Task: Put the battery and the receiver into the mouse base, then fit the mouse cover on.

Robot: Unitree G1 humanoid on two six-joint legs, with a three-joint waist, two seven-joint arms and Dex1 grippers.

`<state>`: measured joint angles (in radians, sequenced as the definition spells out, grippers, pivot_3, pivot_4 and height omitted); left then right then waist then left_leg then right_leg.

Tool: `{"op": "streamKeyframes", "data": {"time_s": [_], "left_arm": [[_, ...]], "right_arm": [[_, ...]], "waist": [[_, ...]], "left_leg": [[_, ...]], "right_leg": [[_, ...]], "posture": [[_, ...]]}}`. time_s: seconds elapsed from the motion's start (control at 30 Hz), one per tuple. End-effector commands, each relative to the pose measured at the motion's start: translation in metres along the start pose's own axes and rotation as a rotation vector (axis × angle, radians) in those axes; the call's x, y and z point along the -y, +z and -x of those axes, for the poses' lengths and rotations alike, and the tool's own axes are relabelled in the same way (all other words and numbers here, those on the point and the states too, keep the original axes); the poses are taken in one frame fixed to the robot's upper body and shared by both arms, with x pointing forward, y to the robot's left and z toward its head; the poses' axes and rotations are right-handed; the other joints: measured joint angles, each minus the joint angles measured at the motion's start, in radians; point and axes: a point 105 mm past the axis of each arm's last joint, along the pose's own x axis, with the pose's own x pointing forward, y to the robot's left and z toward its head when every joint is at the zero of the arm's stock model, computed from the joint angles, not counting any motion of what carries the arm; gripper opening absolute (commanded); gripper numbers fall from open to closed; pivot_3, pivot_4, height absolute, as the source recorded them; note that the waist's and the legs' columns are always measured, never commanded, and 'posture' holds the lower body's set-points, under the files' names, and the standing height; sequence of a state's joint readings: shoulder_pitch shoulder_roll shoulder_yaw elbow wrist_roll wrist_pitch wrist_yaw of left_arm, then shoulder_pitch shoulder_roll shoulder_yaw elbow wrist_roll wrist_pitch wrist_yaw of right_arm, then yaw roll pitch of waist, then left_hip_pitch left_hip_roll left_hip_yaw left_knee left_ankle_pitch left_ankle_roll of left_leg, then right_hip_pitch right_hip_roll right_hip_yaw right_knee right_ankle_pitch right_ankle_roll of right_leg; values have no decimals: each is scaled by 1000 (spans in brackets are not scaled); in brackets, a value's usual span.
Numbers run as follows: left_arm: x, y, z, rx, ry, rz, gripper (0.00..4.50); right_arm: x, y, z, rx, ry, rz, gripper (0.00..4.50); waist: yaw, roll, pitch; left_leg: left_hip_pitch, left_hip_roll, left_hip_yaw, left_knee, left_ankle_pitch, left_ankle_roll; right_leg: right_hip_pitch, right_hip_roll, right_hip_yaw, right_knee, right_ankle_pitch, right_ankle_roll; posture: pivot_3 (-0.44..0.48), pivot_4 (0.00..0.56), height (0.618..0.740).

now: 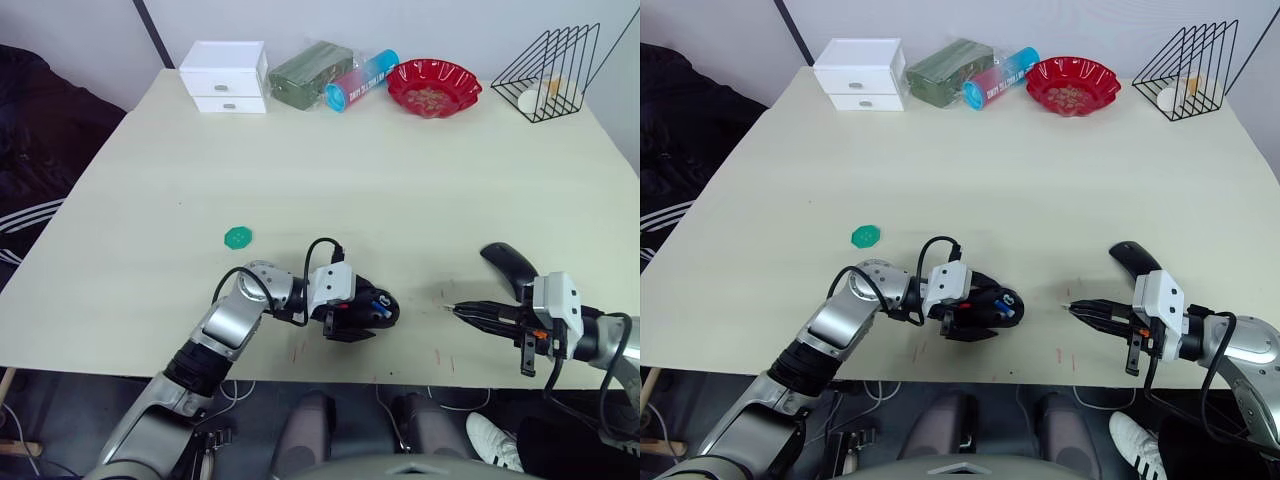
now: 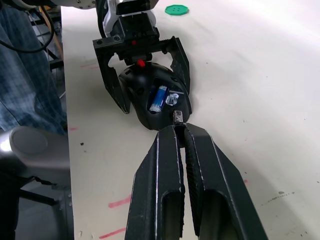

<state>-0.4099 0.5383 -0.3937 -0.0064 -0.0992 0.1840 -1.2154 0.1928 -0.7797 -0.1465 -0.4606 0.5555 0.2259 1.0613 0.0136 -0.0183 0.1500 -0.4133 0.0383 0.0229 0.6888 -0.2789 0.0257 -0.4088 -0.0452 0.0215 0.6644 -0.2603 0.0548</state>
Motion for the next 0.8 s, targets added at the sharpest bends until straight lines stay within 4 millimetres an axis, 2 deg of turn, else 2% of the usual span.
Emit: {"op": "streamKeyframes", "data": {"time_s": [0.03, 0.1, 0.4, 0.63, 0.8], "left_arm": [[-2, 2, -1, -5, -2, -15, 3703], [-2, 2, -1, -4, -1, -15, 2953], [-2, 4, 2, -22, 2, -27, 2951], [-6, 9, 1, -49, 22, -39, 2951], [-7, 5, 0, -100, 23, -58, 2951]], "right_arm": [[2, 6, 3, 15, -17, 46, 0], [1, 6, 3, 12, -10, 49, 0], [1, 10, -11, -53, -28, 14, 0], [2, 26, -31, -129, -53, -62, 0], [1, 40, -48, -241, -37, -142, 0]], "waist": [[0, 0, 0], [0, 0, 0], [-2, 0, 0], [-3, 0, 0], [-2, 1, 0]], "left_leg": [[0, 0, 0, 0, 0, 0], [0, 0, 0, 0, 0, 0], [0, 0, 0, 0, 0, 0], [0, 0, 0, 0, 0, 0], [0, 0, -1, 1, 0, 0]], "right_leg": [[0, 0, 0, 0, 0, 0], [0, 0, 0, 0, 0, 0], [0, 0, 0, 1, 0, 0], [0, 0, 0, 1, 0, 0], [0, 0, -1, 1, 0, 0]], "posture": [[0, 150, 740], [0, 150, 740], [0, 150, 740], [0, 150, 740], [0, 150, 740]]}}
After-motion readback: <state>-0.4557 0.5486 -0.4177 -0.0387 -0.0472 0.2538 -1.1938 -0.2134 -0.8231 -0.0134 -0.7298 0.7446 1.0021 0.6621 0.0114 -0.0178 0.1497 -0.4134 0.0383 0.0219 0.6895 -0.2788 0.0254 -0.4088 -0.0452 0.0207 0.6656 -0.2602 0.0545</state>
